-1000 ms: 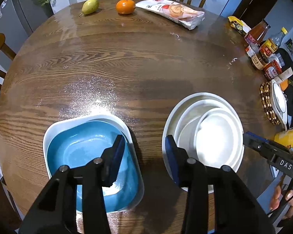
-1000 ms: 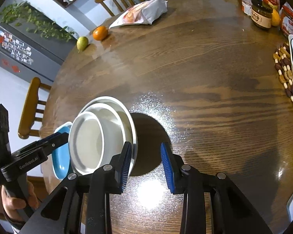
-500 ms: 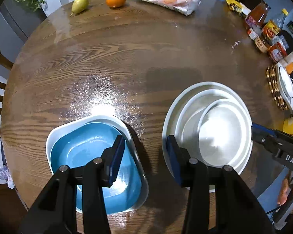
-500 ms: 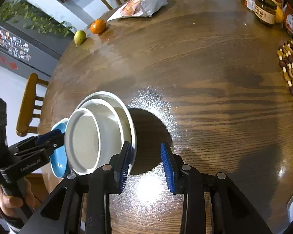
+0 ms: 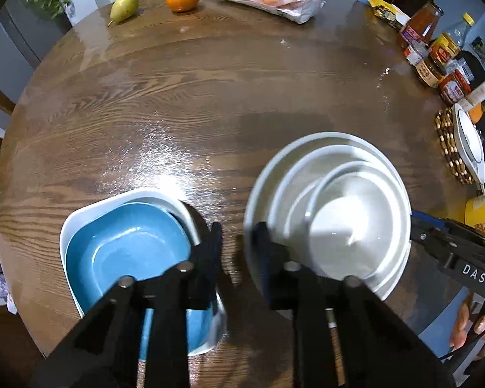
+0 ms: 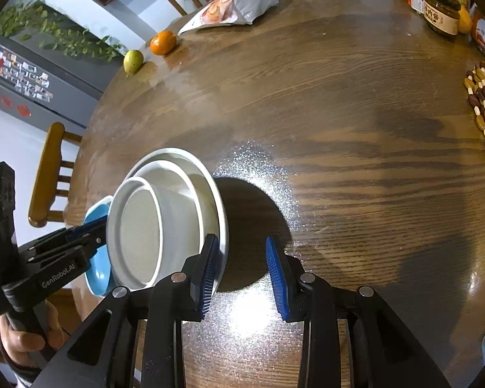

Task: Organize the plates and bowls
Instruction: 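Close both tools on the rim of the nested bowl stack, then lift and carry the bowl stack onto the teal dish with both tools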

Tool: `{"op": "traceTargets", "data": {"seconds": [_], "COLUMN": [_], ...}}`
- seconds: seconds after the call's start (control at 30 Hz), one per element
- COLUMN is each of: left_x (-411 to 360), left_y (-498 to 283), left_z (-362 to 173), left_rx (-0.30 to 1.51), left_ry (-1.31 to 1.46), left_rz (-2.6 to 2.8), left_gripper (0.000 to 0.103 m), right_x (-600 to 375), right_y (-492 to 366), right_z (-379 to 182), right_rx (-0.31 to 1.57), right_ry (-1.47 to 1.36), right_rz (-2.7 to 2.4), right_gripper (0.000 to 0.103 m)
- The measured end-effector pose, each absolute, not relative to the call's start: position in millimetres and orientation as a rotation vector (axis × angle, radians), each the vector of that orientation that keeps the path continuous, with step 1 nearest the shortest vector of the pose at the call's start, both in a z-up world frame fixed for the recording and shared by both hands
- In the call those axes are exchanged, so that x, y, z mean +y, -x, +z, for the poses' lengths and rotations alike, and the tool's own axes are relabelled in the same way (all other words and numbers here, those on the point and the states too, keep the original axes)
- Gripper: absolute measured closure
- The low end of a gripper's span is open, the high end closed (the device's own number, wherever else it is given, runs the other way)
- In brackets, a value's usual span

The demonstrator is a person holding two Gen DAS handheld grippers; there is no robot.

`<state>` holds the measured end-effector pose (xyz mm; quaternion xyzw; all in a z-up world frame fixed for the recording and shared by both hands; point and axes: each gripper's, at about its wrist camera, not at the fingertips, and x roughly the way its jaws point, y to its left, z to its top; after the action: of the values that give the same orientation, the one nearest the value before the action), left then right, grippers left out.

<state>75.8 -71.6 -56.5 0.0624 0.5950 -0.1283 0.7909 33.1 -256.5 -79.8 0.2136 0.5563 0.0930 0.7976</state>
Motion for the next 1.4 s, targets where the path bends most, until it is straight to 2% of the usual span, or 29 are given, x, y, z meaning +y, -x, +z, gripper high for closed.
{"op": "traceTargets", "data": {"seconds": [0.03,0.13,0.33,0.43,1.03,1.4], "left_x": [-75,-78,-79,-77,-74,-58], "left_y": [-74,-74,-73,-72,-64,-54], "left_z": [-56,-58,-58,-58,-55,-27], "left_rx": [1.274,1.265,1.245,1.238,1.184,1.093], "left_ry": [-0.143,-0.140,-0.129,-0.114,-0.104,-0.083], "left_rz": [-0.283,-0.273,-0.268,-0.267,-0.249,-0.229], "left_gripper": [0.099,0.100,0.100,0.100,0.100,0.100], "right_x": [-255,-249,-249,-247,-241,-230], "right_y": [-33,-32,-31,-31,-24,-19], "right_z": [-79,-77,-77,-75,-69,-44], "right_rx": [1.191,1.183,1.166,1.162,1.130,1.084], "right_ry": [-0.453,-0.437,-0.433,-0.424,-0.405,-0.390], "right_rz": [0.202,0.223,0.230,0.240,0.204,0.228], "right_gripper": [0.075,0.085,0.085,0.091,0.091,0.091]}}
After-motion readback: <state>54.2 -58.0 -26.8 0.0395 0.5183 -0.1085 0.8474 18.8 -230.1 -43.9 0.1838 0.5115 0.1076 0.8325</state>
